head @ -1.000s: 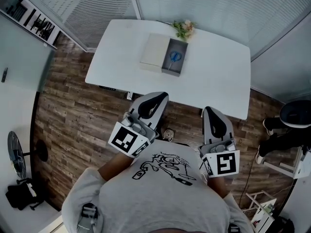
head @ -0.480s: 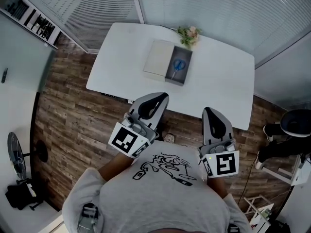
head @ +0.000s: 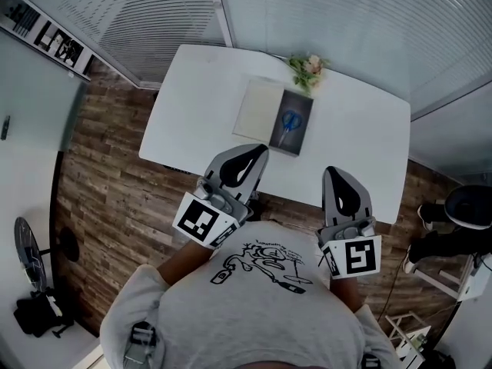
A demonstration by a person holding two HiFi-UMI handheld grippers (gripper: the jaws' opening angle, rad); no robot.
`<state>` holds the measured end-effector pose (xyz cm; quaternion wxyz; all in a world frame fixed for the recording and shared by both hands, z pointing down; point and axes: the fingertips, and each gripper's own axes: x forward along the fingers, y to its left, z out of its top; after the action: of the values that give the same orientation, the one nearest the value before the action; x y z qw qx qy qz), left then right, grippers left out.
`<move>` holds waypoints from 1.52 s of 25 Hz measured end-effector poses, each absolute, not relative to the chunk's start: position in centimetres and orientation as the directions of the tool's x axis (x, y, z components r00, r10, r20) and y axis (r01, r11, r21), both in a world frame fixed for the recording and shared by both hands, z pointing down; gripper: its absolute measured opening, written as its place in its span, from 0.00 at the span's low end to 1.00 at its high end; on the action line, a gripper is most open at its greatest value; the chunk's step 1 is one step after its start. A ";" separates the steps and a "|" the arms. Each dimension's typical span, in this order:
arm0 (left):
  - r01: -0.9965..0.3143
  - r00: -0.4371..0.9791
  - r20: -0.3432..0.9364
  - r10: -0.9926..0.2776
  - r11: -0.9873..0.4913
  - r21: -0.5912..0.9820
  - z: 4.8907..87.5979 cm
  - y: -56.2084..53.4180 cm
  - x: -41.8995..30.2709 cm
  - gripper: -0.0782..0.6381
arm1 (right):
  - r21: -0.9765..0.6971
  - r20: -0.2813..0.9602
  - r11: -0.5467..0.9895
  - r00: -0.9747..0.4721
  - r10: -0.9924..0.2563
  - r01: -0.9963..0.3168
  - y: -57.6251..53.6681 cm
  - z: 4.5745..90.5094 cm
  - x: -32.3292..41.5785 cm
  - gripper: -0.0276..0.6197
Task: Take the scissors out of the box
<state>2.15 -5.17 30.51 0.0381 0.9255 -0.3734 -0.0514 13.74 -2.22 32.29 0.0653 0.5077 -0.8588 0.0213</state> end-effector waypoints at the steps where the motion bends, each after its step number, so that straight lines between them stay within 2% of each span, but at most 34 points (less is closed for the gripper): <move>1: -0.686 0.717 -0.066 -0.694 -0.719 0.111 30.5 -6.0 1.8 0.14 | 0.029 0.133 0.481 -0.474 -0.870 -0.876 -3.1 32.2 13.4 0.05; 22: -0.612 0.781 -0.056 -0.622 -0.780 0.132 31.2 -20.0 -1.4 0.14 | 0.015 0.150 0.410 -0.403 -0.903 -0.912 -16.5 32.6 9.8 0.05; 38: -0.583 0.805 -0.031 -0.593 -0.799 0.147 32.9 -19.7 -0.2 0.14 | -0.021 0.189 0.360 -0.358 -0.915 -0.933 -16.2 34.3 11.4 0.05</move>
<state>-0.18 -19.68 32.87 0.0654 0.9477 -0.3102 -0.0377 11.36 -16.17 34.35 0.0723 0.5621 -0.8215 0.0622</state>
